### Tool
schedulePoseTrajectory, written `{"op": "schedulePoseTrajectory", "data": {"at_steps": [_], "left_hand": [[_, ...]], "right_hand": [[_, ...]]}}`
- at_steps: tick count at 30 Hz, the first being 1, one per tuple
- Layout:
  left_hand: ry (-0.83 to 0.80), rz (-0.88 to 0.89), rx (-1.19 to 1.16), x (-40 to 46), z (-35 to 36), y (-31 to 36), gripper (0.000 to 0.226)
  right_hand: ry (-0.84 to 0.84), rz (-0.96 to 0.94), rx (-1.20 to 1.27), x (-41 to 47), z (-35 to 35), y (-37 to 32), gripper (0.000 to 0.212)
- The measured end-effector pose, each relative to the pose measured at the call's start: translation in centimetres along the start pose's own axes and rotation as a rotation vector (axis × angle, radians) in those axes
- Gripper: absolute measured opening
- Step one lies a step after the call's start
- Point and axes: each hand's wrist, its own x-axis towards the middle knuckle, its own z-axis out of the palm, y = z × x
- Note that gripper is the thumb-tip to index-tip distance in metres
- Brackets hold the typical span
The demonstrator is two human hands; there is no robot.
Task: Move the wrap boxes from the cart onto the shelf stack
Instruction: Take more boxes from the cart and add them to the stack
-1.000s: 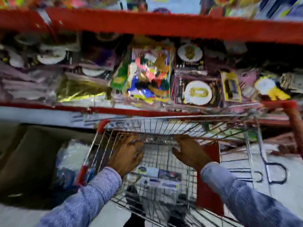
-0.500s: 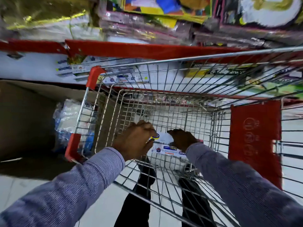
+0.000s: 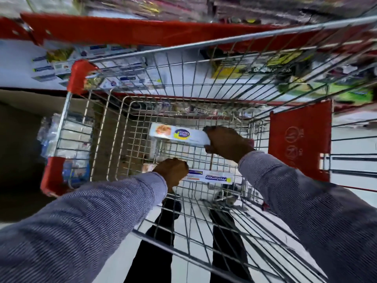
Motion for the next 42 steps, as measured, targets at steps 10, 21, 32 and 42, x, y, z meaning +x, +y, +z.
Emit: {"op": "schedulePoseTrajectory", "data": {"at_steps": [10,21,32,42], "left_hand": [[0.128,0.007,-0.127,-2.3,-3.6,0.0,0.053],[0.742,-0.09,-0.011,-21.4,-25.8,3.9,0.061],[1.057,-0.178,0.206,-33.6,-45.2,5.8,0.057],[1.12,-0.183,0.146,-34.1,-54.2,4.1,0.065]], "right_hand": [[0.15,-0.095,-0.023,-2.7,-8.9,-1.8,0.064],[0.357,-0.3,-0.227,-10.0,-35.4,-9.2,0.05],[0.651,-0.242,-0.339,-17.6,-56.5,-13.6,0.045],[0.703,-0.083,-0.302,-14.9,-62.5,-10.2,0.021]]}}
